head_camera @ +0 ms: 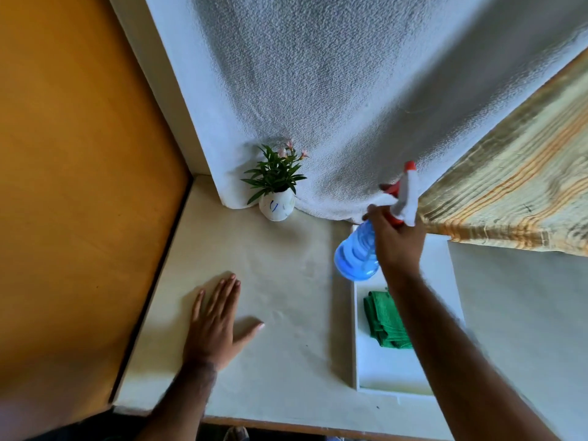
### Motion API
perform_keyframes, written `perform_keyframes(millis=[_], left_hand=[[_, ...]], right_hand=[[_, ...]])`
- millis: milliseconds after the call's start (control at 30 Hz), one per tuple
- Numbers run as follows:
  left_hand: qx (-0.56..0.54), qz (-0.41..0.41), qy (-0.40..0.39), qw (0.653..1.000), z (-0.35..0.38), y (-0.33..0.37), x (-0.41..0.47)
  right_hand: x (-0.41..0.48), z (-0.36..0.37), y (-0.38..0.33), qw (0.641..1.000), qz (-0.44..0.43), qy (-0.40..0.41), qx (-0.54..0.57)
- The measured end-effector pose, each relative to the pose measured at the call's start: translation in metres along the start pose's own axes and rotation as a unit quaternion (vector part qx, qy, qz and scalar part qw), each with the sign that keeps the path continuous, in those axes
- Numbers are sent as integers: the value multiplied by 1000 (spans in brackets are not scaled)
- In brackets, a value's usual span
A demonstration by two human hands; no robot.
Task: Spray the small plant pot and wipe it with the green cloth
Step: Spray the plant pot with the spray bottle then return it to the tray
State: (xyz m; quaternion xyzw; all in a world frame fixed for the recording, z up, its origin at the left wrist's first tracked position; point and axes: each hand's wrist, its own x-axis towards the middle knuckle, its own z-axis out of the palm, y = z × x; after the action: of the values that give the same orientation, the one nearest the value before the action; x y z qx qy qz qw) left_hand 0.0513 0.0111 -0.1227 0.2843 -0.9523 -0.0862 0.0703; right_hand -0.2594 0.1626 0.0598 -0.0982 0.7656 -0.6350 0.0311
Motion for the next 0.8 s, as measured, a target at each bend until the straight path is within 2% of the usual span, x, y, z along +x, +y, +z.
perform_keyframes(millis=[200, 633, 800], left_hand=[[0, 0, -15, 1000, -3, 2, 2], [11, -2, -27, 1000, -4, 2, 1], [10, -3, -27, 1000, -4, 1, 1]], right_hand=[[42, -33, 27, 994, -103, 4, -38], [47, -50, 73, 996, -58, 30, -52], [45, -55, 66, 999, -14, -4, -52]])
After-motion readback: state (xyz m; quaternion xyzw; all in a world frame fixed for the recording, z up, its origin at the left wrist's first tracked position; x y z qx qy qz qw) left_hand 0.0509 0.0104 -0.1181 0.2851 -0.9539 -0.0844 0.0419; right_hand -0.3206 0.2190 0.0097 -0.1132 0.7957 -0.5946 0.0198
